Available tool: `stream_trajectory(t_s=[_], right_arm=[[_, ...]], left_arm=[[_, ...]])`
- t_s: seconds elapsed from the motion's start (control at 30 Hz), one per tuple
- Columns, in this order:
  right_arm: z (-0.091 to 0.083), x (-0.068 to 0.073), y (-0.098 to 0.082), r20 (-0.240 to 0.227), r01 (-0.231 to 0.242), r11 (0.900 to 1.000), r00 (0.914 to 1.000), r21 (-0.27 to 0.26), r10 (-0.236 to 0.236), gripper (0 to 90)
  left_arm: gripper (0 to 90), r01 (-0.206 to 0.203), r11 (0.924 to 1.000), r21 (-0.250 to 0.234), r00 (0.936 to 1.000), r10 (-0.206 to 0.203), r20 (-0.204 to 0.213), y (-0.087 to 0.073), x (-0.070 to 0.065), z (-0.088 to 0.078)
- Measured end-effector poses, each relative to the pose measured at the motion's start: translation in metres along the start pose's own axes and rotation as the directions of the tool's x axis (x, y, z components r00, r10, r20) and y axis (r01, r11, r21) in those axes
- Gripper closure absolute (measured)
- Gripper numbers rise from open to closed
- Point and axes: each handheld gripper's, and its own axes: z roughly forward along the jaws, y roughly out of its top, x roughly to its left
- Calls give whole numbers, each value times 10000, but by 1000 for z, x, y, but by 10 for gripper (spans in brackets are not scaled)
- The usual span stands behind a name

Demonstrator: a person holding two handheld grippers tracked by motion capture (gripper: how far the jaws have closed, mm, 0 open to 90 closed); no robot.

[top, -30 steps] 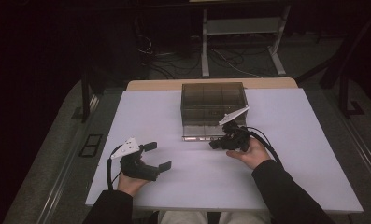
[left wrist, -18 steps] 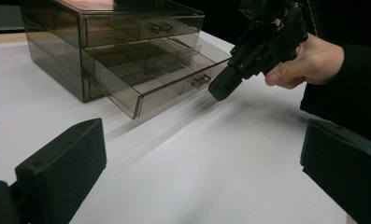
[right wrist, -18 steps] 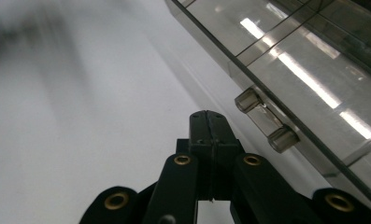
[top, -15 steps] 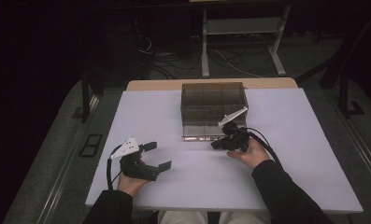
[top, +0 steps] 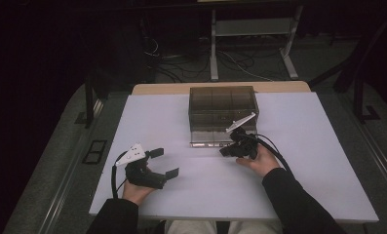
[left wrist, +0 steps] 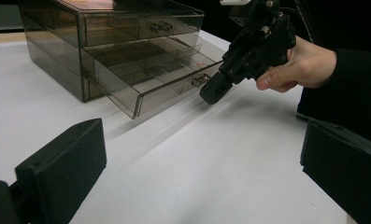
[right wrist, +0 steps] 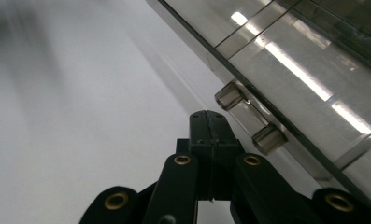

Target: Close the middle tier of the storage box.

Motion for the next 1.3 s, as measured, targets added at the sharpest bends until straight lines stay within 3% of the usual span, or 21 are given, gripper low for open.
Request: stream_trajectory(t_s=[0.67, 1.3], right_arm=[[2, -3, 1, 386, -41, 9998, 9992, -201, 49, 889], [0, -11, 3, 434, -286, 9980, 9986, -564, 311, 889]], left_arm=[[0, -3, 10000, 15, 10000, 3, 1, 0, 0, 0], [0, 8, 10000, 11, 10000, -8, 12, 0, 0, 0]])
